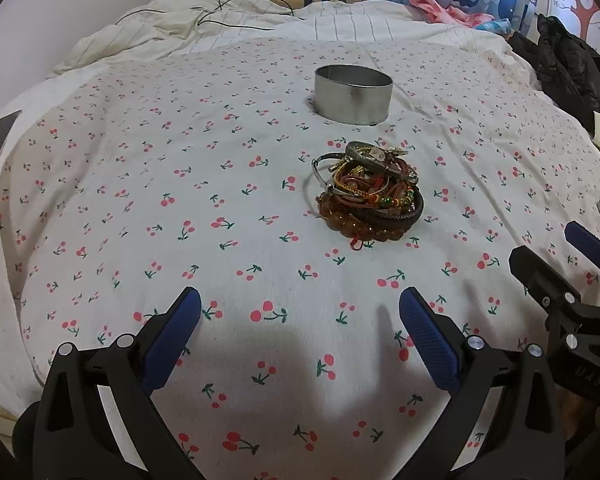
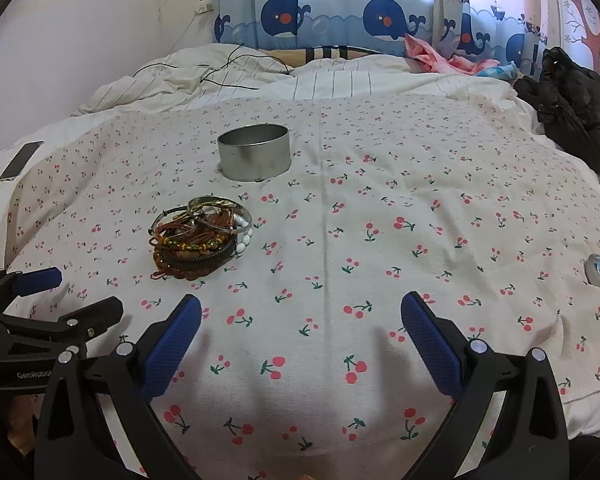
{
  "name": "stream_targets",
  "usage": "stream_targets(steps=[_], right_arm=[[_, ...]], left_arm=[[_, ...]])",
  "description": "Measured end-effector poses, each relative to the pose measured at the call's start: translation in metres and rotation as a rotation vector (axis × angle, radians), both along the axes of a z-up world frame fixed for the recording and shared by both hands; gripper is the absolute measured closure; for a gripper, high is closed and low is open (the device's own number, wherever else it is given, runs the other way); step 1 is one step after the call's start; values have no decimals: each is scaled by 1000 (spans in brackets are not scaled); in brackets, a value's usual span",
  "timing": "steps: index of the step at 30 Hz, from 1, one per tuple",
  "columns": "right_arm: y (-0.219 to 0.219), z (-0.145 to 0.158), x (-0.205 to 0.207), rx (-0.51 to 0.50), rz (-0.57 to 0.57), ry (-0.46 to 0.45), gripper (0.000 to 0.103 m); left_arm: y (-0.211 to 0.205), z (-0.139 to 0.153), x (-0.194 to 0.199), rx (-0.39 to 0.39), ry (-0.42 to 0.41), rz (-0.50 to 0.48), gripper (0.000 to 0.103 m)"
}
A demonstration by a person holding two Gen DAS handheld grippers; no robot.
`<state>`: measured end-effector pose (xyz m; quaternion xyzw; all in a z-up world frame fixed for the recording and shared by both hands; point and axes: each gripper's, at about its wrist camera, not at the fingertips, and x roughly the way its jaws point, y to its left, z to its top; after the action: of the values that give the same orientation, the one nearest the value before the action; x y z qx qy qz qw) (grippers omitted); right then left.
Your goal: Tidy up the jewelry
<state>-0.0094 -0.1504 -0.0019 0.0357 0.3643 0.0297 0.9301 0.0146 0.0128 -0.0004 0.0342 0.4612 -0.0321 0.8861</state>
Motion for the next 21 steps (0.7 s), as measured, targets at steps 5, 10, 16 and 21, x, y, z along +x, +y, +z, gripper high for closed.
stream_targets(steps=[5, 10, 16, 21], right_arm=[[1, -1, 2, 7, 1, 4, 7], [1, -1, 2, 13, 2, 6, 7], [0, -2, 2, 18, 1, 9, 7], [0, -2, 2, 23, 5, 6, 7]], left_arm=[[-3, -3, 3, 0, 9, -5, 8], [-4, -6, 3, 1, 14, -6, 8], [-5, -7, 3, -3, 15, -6, 8], [-6, -9, 5, 45, 20, -24, 8]])
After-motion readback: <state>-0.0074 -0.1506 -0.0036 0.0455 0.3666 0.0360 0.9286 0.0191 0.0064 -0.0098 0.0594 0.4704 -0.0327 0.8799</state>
